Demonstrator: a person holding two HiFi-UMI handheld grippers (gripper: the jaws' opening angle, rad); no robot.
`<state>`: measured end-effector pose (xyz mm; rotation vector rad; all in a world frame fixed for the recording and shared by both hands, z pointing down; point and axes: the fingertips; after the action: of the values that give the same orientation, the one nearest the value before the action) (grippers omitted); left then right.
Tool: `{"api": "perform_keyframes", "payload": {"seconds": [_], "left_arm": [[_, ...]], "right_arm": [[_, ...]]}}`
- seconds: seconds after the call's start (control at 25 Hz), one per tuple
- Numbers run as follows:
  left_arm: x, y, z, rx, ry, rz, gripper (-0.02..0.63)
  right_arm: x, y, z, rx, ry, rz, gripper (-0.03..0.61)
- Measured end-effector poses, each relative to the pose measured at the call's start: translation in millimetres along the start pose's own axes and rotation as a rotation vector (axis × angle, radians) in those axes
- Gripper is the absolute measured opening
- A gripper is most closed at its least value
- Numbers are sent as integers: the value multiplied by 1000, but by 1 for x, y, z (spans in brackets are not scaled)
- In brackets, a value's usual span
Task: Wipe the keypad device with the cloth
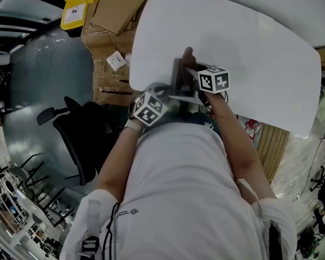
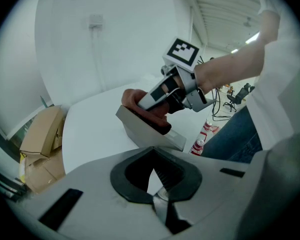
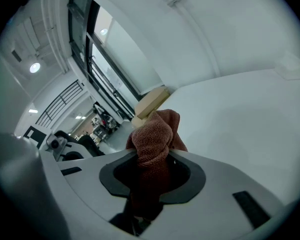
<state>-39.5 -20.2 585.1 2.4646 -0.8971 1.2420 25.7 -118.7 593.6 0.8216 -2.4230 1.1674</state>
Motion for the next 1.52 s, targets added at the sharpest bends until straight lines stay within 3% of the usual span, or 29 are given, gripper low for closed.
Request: {"api": "perform_keyframes", "payload": {"seconds": [0.24,0.44,0.56,0.64,0.68,0.76,0.8,0.92,1.0,1.12,1.52], "left_arm": [[-1,1,-1,-10,-5,-1,11],[0,1,0,-9,-9,7,11],[2,4,-3,-21,9,18,11],[11,-5,-28,47,148,-15,11],[17,-16,-45,133,232,-42,11],[26,-34,-62,287,281,-24,11],[28,-36,-63,280,266,0,11],[33,-34,-63,15,240,-32,12],[34,-29,-60,-88,223,-37,12],[35,-25,-59,-101,212,-18,12],[43,-18,-51,-104,203,-12,12]], "right_arm": [[-12,-48,-32,67,51,-98,101],[-14,-47,-33,87,25,-93,101],[-19,-50,-37,152,-14,-84,101],[-22,-50,-48,190,11,-72,101],[-22,-49,-58,190,48,-66,101],[-21,-42,-78,144,106,-55,100],[-20,-39,-84,122,106,-57,101],[-25,-39,-89,107,36,-124,101],[-29,-38,-90,104,4,-169,101],[-30,-27,-96,86,28,-160,101],[-22,36,-85,44,99,32,101]]}}
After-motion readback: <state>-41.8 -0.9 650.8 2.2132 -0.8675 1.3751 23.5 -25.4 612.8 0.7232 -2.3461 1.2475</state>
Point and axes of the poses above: the fingertips, and each gripper's own axes: x forward along the fingers, y to its left, z out of its top, and after that the axes turned 7 degrees about z, right-handed
